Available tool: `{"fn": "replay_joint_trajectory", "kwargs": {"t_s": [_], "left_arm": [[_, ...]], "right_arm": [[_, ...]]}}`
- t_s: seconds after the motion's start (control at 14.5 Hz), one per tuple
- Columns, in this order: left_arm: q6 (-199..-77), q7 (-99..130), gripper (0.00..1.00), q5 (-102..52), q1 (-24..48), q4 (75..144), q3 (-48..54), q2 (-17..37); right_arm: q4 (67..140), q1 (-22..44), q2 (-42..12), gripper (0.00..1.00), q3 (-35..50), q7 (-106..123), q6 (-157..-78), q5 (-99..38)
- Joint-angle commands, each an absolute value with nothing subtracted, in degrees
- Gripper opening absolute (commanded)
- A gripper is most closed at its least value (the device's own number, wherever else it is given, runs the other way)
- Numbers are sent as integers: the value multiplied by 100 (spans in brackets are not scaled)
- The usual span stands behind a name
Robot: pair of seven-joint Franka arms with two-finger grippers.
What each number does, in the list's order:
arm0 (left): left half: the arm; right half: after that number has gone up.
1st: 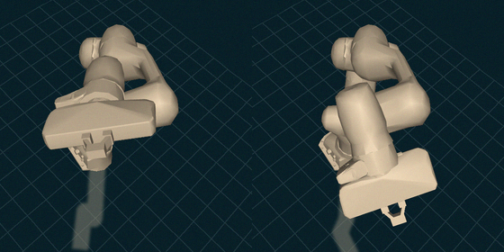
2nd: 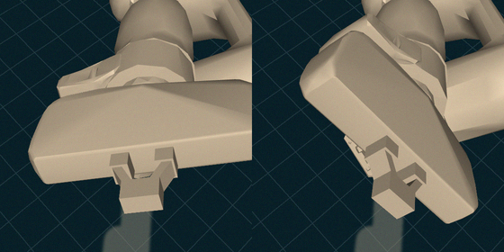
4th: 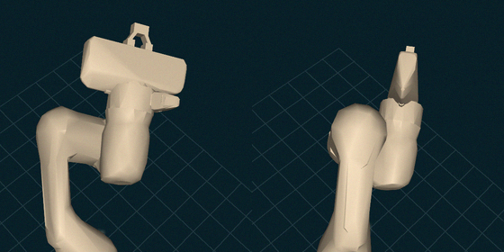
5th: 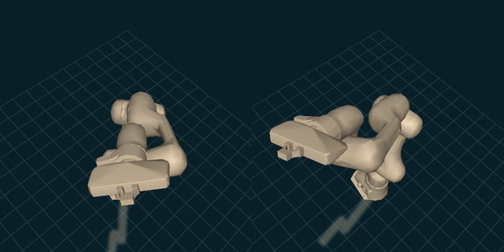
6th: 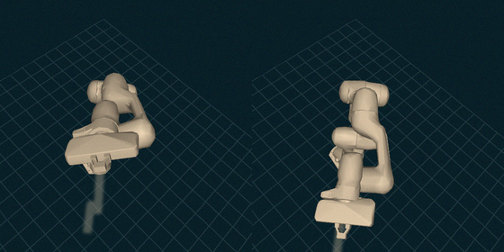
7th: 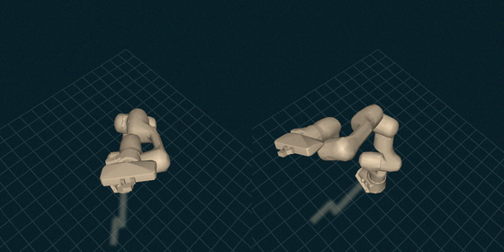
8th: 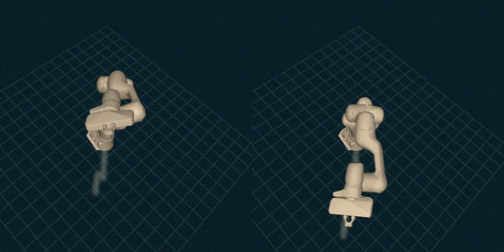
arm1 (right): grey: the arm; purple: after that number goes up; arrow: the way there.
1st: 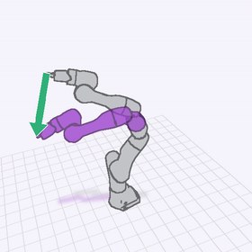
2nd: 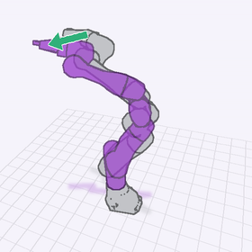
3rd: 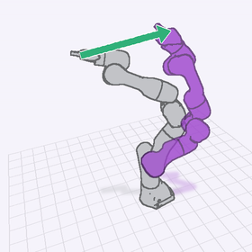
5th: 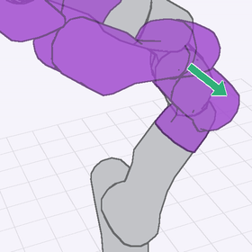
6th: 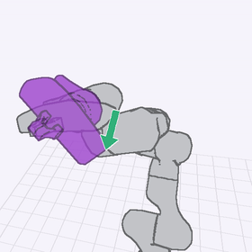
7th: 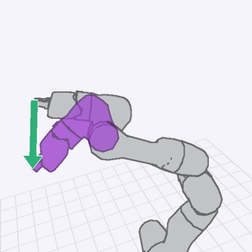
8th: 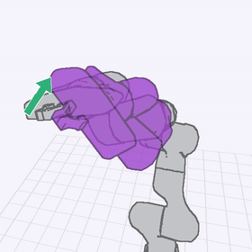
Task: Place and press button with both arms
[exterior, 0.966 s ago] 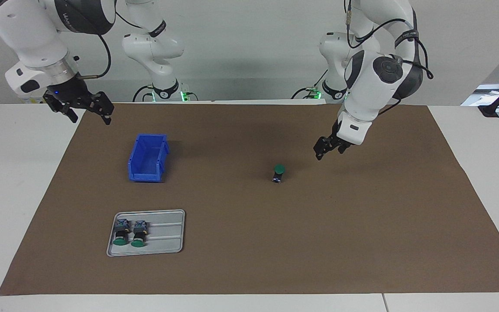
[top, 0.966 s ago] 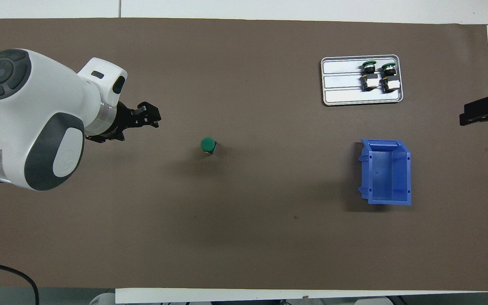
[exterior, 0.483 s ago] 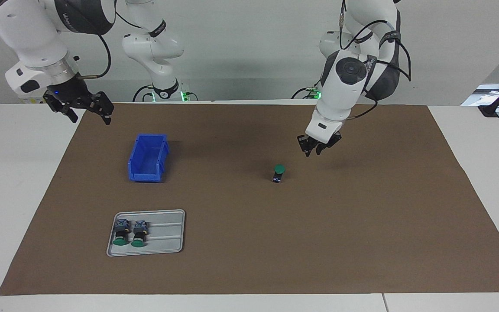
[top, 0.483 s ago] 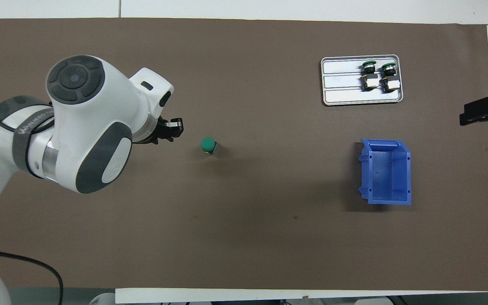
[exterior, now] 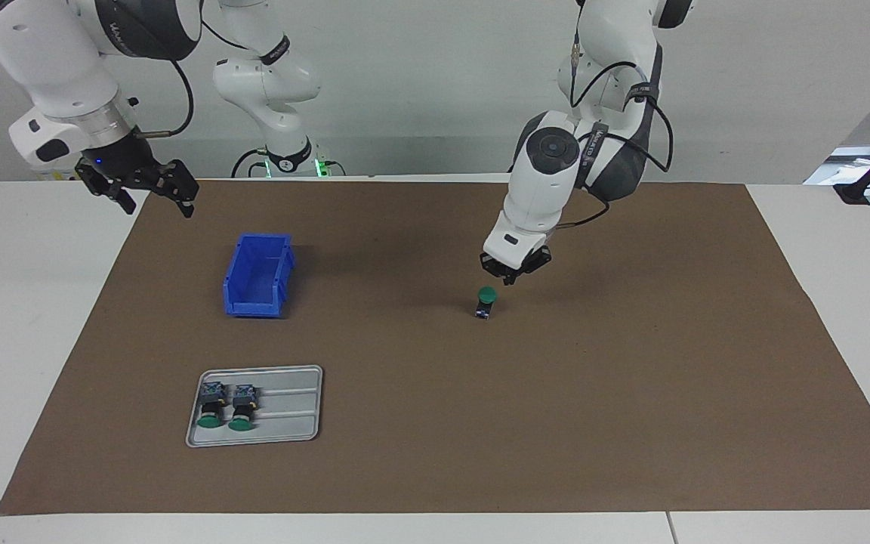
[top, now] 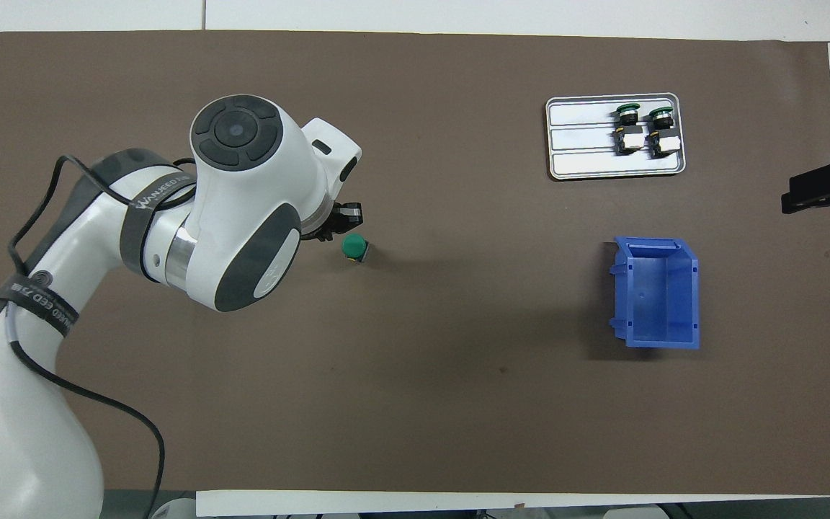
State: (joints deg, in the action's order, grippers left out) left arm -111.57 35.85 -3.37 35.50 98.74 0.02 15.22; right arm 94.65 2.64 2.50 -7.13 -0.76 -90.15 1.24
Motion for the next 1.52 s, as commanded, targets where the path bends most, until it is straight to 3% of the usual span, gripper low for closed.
{"fn": "replay_joint_trajectory", "kwargs": {"t_s": [0.0, 1.45], "left_arm": [[-11259, 3718, 0, -308, 3639, 9668, -62, 1897], [-12023, 3929, 0, -659, 3709, 10450, -35, 1732]], "right_arm": [[9527, 220, 316, 98, -686, 26, -8991, 114], [9527, 220, 316, 98, -686, 26, -8991, 114]]}}
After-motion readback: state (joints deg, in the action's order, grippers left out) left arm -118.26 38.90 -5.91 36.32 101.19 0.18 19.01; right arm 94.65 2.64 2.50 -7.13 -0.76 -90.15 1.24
